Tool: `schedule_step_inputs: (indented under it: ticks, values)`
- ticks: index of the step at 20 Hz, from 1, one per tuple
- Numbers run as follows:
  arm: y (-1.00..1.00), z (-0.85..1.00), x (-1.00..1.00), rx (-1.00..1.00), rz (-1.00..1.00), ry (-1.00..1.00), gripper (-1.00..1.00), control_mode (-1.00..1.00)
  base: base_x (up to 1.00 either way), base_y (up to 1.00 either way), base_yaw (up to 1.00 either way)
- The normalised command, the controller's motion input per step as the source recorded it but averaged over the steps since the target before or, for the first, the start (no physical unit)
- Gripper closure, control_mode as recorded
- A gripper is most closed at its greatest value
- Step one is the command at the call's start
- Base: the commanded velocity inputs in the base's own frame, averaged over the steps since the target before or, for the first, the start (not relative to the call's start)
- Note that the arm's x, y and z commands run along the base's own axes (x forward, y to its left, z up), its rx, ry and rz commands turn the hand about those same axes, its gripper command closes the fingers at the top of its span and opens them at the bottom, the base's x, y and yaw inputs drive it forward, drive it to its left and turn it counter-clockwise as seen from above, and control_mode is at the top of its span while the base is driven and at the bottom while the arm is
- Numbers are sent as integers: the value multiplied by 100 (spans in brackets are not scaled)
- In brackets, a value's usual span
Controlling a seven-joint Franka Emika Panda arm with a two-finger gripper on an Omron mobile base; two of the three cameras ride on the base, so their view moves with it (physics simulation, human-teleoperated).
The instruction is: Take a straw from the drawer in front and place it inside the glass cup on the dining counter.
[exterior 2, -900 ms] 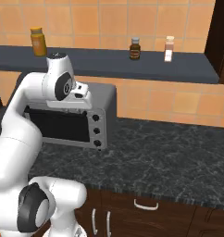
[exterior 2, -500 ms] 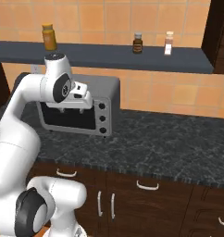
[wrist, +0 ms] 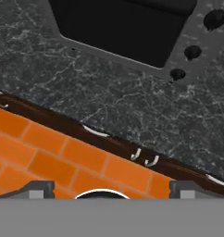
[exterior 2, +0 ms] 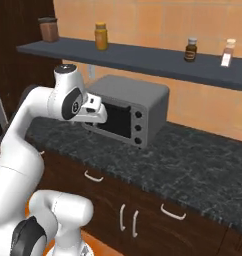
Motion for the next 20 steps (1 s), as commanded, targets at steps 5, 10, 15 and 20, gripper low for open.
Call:
schedule_step_inputs:
  ticks: [5, 10, 15, 20]
  values:
    - [0, 0, 0, 0, 0, 0, -100, 100, 0, -77, 65]
    - [0, 0, 0, 0, 0, 0, -100, 100, -12, -100, 49]
    - [0, 0, 0, 0, 0, 0, -100, 100, -6, -87, 48]
    - [0, 0, 0, 0, 0, 0, -100, 100, 0, -87, 57]
